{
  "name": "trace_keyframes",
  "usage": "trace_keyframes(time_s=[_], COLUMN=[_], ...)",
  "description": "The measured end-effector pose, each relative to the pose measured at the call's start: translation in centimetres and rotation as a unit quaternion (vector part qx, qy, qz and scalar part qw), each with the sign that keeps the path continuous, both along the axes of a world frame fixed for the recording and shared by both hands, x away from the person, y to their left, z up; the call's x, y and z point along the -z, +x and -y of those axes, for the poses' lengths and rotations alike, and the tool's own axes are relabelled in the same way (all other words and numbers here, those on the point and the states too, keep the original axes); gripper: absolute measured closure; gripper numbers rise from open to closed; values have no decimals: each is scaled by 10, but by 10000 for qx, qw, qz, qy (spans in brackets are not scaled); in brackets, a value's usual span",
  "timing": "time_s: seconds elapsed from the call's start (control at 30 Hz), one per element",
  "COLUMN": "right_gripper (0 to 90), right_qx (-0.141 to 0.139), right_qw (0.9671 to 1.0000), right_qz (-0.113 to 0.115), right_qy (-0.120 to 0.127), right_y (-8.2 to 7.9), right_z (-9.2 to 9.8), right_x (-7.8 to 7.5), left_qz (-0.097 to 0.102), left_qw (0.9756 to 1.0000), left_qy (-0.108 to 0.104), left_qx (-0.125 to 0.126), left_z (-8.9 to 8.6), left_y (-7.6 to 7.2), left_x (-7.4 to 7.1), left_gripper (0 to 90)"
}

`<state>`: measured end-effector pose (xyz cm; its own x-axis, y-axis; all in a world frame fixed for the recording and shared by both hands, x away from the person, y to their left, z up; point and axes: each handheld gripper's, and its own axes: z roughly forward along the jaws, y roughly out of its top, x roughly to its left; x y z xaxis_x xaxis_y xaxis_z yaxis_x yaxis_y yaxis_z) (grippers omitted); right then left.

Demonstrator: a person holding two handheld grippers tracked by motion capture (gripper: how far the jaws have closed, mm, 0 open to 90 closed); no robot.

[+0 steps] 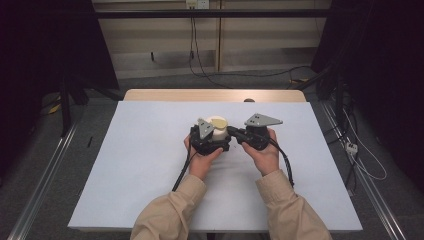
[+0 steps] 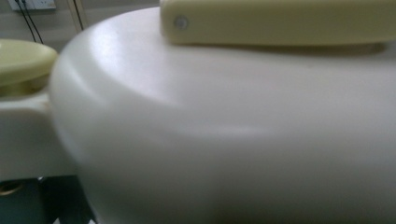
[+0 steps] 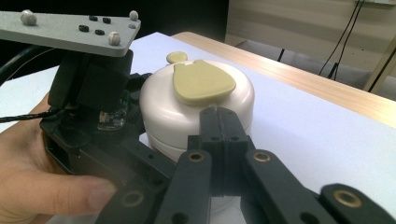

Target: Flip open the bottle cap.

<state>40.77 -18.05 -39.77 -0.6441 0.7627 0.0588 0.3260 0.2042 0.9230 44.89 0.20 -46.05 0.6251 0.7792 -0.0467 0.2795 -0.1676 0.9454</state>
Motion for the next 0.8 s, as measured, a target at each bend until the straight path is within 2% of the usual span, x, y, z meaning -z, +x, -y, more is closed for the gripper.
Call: trace_keyframes(time_s=[0.23,0.37,0.8], right_gripper=[900,900,900], right_qx=[1,-11,-77], right_qw=[10000,10000,9998], right_qz=[24,56,156], right_qy=[22,-48,59], right_y=[2,2,2], right_z=[0,-2,-7], right_x=[-1,-2,-8], left_qz=[8,12,5], left_qw=[10000,10000,10000], left_qy=[17,2,5], left_qx=[5,-12,-29], left_z=[0,0,0], left_y=[0,0,0], left_x=[0,0,0], left_gripper=[51,51,51])
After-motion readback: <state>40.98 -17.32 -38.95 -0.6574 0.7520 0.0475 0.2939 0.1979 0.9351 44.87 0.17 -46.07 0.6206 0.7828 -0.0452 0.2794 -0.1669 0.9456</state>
